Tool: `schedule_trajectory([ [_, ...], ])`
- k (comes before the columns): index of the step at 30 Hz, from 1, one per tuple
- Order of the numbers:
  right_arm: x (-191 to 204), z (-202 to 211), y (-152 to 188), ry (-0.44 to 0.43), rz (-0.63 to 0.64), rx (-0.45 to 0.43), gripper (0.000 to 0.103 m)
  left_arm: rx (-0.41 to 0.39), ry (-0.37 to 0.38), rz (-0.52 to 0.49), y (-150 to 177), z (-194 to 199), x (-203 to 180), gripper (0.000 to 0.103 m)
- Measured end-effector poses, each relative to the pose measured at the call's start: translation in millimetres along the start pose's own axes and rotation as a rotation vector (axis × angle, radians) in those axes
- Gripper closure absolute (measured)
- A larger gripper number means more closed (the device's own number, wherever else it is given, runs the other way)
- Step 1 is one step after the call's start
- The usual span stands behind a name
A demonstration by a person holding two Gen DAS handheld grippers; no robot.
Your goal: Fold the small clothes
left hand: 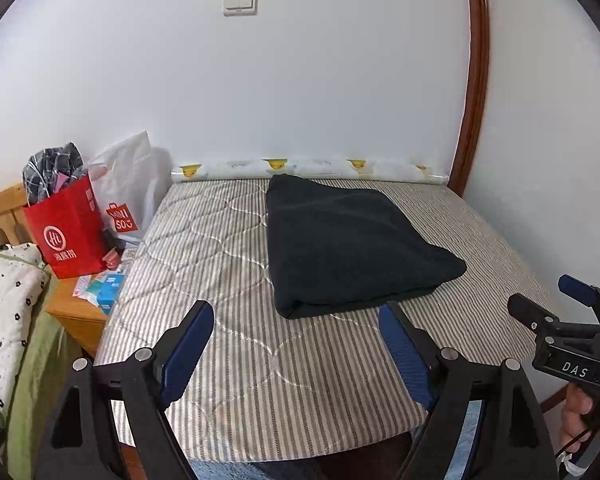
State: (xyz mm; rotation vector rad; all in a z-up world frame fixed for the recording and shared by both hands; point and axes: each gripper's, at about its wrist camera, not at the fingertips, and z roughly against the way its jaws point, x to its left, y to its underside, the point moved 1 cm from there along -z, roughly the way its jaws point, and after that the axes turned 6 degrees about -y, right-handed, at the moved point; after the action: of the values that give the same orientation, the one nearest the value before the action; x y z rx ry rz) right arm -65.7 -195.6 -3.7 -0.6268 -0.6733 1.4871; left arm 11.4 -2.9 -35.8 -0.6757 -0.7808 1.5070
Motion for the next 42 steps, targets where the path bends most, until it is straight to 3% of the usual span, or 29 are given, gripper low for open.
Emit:
schedule_trajectory([
  [42, -12, 20, 2, 0.018, -0.029, -0.025, 0.000, 0.008, -0.005, -0.001, 0, 4, -6, 0.019],
])
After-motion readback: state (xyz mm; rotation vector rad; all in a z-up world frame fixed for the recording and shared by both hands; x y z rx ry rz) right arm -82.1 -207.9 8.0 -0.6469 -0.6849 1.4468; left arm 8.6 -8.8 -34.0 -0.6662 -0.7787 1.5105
